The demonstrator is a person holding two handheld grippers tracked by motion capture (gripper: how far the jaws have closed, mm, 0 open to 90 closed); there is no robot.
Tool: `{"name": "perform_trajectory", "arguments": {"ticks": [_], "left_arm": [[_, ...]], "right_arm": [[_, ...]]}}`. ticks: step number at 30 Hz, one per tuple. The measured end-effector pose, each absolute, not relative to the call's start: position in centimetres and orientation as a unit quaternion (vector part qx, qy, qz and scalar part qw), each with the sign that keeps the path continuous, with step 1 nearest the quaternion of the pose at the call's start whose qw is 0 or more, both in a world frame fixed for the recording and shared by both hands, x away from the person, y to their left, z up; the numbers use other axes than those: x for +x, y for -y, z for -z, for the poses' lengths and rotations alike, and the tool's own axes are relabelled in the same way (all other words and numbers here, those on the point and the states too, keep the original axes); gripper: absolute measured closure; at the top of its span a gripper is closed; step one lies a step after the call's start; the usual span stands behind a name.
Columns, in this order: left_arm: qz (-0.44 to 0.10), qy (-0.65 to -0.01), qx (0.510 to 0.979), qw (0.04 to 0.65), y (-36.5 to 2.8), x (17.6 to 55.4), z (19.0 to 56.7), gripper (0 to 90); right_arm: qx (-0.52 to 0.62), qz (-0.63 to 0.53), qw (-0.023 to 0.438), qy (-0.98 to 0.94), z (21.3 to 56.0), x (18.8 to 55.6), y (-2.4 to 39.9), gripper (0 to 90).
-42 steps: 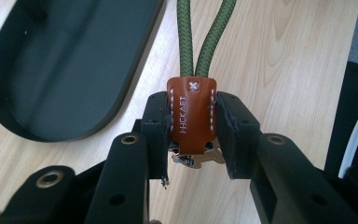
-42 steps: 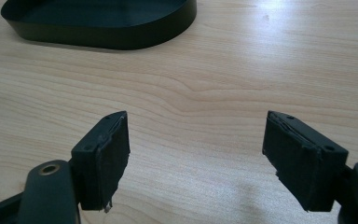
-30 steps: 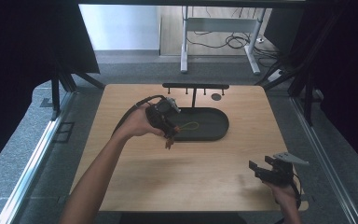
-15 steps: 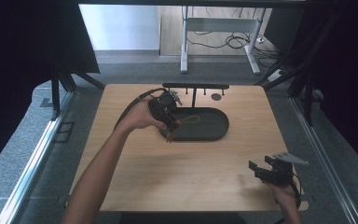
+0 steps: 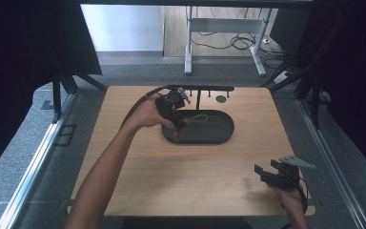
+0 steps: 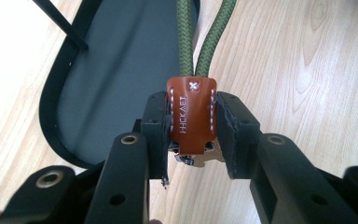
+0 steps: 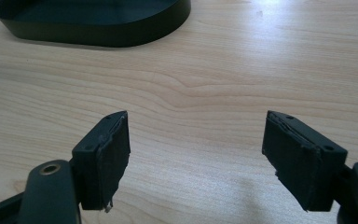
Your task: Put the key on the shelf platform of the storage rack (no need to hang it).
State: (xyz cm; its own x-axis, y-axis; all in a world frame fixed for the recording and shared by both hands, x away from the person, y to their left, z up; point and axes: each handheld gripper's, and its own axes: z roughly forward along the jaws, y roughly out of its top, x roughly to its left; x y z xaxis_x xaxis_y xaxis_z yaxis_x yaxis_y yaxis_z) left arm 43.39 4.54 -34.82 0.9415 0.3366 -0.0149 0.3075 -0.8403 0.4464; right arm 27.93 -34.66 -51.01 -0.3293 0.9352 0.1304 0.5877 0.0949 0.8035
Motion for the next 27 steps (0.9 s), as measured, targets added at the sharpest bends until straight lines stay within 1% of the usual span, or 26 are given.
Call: {"name": "perform_trajectory", "arguments": {"ticks": [13,21,27], "left_arm": [[-0.024,-0.169,0.96,0.223,-3.7,45.3,35.3,66.5],[-0.019,-0.181,0.958,0.223,-3.4,46.7,35.7,66.5],[-0.022,-0.176,0.958,0.223,-3.0,47.5,35.7,66.5]], "right_arm": [[0.545,-0.401,0.211,-0.706,51.3,28.0,35.1,23.9],[0.546,-0.401,0.212,-0.705,51.2,28.0,35.2,23.9],[0.548,-0.398,0.212,-0.705,51.5,28.1,35.3,23.9]]}}
